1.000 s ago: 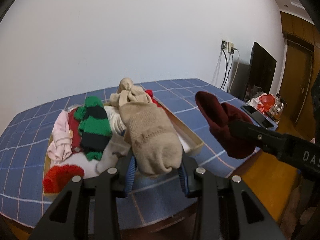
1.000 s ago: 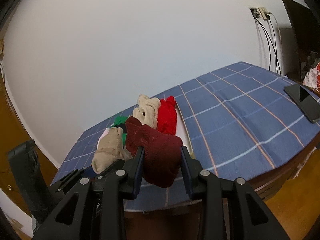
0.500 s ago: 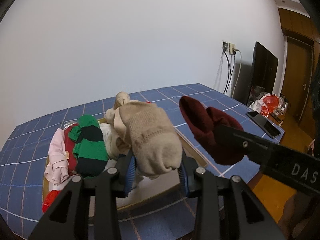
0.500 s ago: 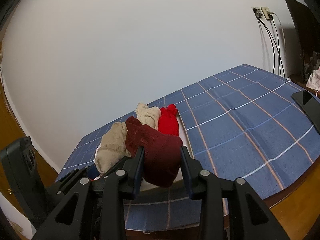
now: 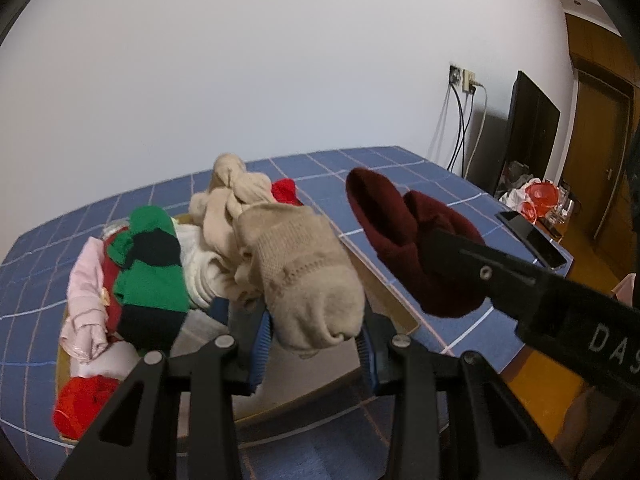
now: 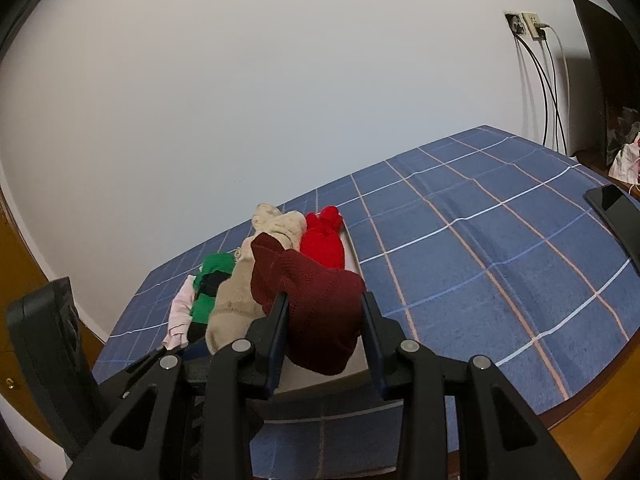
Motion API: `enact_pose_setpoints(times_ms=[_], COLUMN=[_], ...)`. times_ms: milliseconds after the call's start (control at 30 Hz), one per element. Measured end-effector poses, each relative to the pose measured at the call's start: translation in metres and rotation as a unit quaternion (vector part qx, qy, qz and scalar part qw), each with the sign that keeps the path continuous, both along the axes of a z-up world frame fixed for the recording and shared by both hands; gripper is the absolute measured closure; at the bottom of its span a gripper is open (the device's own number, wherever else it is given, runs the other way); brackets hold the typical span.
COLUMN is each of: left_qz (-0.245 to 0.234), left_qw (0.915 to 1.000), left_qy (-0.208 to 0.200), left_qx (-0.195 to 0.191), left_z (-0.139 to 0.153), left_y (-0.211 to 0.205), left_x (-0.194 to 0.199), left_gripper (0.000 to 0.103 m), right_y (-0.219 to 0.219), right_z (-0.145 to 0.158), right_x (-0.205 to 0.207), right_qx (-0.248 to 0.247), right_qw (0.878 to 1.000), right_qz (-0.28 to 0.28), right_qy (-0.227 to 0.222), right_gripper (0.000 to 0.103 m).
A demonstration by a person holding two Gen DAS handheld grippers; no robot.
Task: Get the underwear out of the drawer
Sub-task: 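Carry both socks over the cream tray with both grippers, then lower both socks into the tray and open both grippers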
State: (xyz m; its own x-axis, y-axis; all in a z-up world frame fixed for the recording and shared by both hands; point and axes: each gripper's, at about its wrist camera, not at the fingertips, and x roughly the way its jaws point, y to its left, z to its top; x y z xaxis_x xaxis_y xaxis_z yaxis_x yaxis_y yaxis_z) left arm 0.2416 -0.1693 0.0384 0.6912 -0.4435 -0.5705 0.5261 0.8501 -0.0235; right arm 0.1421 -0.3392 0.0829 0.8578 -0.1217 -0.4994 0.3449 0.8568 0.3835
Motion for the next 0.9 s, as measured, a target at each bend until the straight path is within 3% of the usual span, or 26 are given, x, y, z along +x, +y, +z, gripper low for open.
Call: enact_pose_setpoints(times_ms=[733, 900], left_qz=[0.017, 0.021], left_qw=[0.9963, 0.9951], left_qy=[0.08, 0.091], left_qx=[0.026, 0.031], left_z=[-0.037, -0.047], left_y=[-0.015, -0.016], left_x=[0.045, 0.053], left_gripper=[0.067, 0.067], right_y=[-0.019, -0.02], right_z=[-0.044, -0.046], right_x=[0.062, 0.071], right_qx=[0.023, 0.007], right_qw=[0.997, 0.997], right_qz=[0.002, -0.004], right_qy=[0.077, 0.079], right_gripper=[0.066, 0.066])
